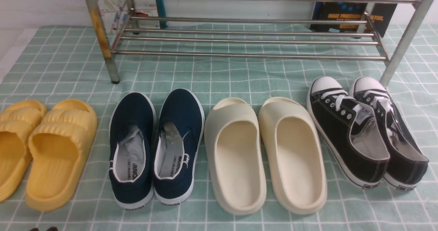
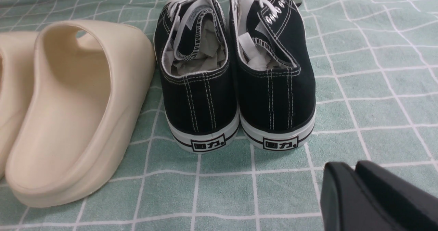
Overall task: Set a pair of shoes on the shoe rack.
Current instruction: Use the right arm to grab the shoe closest to it
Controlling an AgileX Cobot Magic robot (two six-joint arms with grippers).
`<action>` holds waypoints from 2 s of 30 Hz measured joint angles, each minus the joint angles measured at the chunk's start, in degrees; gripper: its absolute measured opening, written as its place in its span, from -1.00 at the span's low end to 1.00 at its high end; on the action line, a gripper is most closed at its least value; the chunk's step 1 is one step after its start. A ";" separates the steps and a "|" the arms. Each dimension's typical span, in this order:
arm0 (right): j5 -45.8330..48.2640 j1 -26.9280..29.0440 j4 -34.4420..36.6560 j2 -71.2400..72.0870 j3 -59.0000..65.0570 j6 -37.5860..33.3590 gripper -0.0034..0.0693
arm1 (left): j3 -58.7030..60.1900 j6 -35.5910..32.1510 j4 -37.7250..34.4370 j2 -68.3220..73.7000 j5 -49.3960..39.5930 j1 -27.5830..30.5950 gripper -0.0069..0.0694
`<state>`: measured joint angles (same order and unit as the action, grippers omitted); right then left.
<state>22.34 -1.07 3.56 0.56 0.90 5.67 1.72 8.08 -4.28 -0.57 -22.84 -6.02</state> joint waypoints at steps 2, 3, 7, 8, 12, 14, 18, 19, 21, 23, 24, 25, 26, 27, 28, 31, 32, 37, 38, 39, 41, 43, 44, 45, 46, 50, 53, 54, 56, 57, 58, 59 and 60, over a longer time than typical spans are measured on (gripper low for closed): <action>0.00 0.00 0.00 0.00 0.00 0.00 -0.66 | 0.00 0.00 0.00 0.00 0.00 0.00 -0.19; -0.07 0.00 0.00 0.00 0.00 0.00 -0.65 | 0.00 0.00 0.00 0.00 0.00 0.00 -0.19; -3.22 0.00 0.00 0.00 0.43 0.00 -0.64 | 0.00 0.00 0.00 0.00 0.00 0.00 -0.19; -4.78 0.00 0.00 0.00 0.56 0.00 -0.63 | 0.00 0.00 0.00 0.00 0.00 0.00 -0.19; -14.38 0.00 0.00 0.00 0.63 0.00 -0.62 | 0.00 0.00 0.00 0.00 0.00 0.00 -0.19; -22.80 0.00 0.06 0.00 0.63 0.13 -0.62 | 0.00 0.00 0.00 0.00 0.00 0.00 -0.19; -37.83 0.00 0.25 0.00 0.63 5.56 -0.60 | 0.00 0.00 0.00 0.00 0.00 0.00 -0.19; -40.50 0.00 0.33 0.00 0.63 6.91 -0.60 | 0.00 0.00 0.00 0.00 0.00 0.00 -0.19; -45.72 0.00 0.38 0.00 0.63 9.70 -0.60 | 0.00 0.00 0.00 0.00 0.00 0.00 -0.19; -48.49 0.00 -0.06 0.00 0.42 11.44 -0.60 | 0.00 0.00 0.00 0.00 0.00 0.00 -0.19; -48.95 0.00 -1.44 -0.19 -0.82 12.39 -0.64 | 0.00 0.00 0.00 0.00 0.00 0.00 -0.19; -48.32 0.00 -2.62 -0.60 -2.50 12.53 -0.68 | 0.00 0.00 0.00 0.00 0.00 0.00 -0.19; -47.82 0.00 -3.56 -0.90 -2.92 12.70 -0.71 | 0.00 0.00 0.00 0.00 0.00 0.00 -0.19; -44.78 0.00 -6.05 -2.53 -7.27 12.91 -0.82 | 0.00 0.00 0.00 0.00 0.00 0.00 -0.19; -42.04 0.00 -8.25 -4.19 -10.63 12.97 -0.87 | 0.00 0.00 0.00 0.00 0.00 0.00 -0.19; -31.26 0.00 -14.92 -11.63 -22.08 13.20 -0.89 | 0.00 0.00 0.00 0.00 0.00 0.00 -0.19; -30.41 0.00 -15.71 -12.83 -22.84 13.20 -0.89 | 0.00 0.00 0.00 0.00 0.00 0.00 -0.19; -10.29 0.00 -21.64 -29.23 -37.24 13.27 -0.88 | 0.00 0.00 0.00 0.00 0.00 0.00 -0.19; -3.06 0.00 -21.20 -36.44 -40.62 13.27 -0.88 | 0.00 0.00 0.00 0.00 0.00 0.00 -0.19; 1.48 0.00 -20.26 -39.72 -41.92 12.84 -0.88 | 0.00 0.00 0.00 0.00 0.00 0.00 -0.19; 9.06 -0.29 -16.06 -47.67 -44.55 10.03 -0.87 | 0.00 0.00 0.00 0.00 0.00 0.00 -0.19; 14.30 -1.39 -11.31 -53.77 -46.97 6.57 -0.86 | 0.00 0.00 0.00 0.00 0.00 0.00 -0.19; 17.68 -3.08 -6.78 -58.76 -48.61 2.75 -0.84 | 0.00 0.00 0.00 0.00 0.00 0.00 -0.19; 18.07 -3.35 -6.15 -59.44 -49.20 2.19 -0.83 | 0.00 0.00 0.00 0.00 0.00 0.00 -0.19; 20.40 -5.80 -1.47 -64.80 -51.36 -2.22 -0.76 | 0.00 0.00 0.00 0.00 0.00 0.00 -0.19; 22.03 -11.00 3.82 -76.80 -57.50 -9.02 -0.37 | 0.00 0.00 0.00 0.00 0.00 0.00 -0.19; 22.20 -12.81 3.63 -84.88 -61.21 -9.99 -0.01 | 0.00 0.00 0.00 0.00 0.00 0.00 -0.19; 22.20 -12.82 3.63 -85.41 -61.72 -10.04 0.04 | 0.00 0.00 0.00 0.00 0.00 0.00 -0.19; 22.40 -13.17 3.44 -92.52 -64.21 -10.26 0.33 | 0.00 0.00 0.00 0.00 0.00 0.00 -0.19; 22.32 -13.17 3.25 -94.38 -64.80 -10.26 0.38 | 0.00 0.00 0.00 0.00 0.00 0.00 -0.19; 22.28 -13.23 2.98 -96.59 -65.25 -10.26 0.40 | 0.00 0.00 0.00 0.00 0.00 0.00 -0.19; 22.28 -13.23 2.98 -97.01 -65.25 -10.26 0.40 | 0.00 0.00 0.00 0.00 0.00 0.00 -0.19; 22.29 -13.23 2.49 -100.13 -65.65 -10.26 0.34 | 0.00 0.00 0.00 0.00 0.00 0.00 -0.19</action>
<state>44.64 -14.30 6.05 -99.57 -64.76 -4.59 1.72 8.08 -4.28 -0.57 -22.84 -6.02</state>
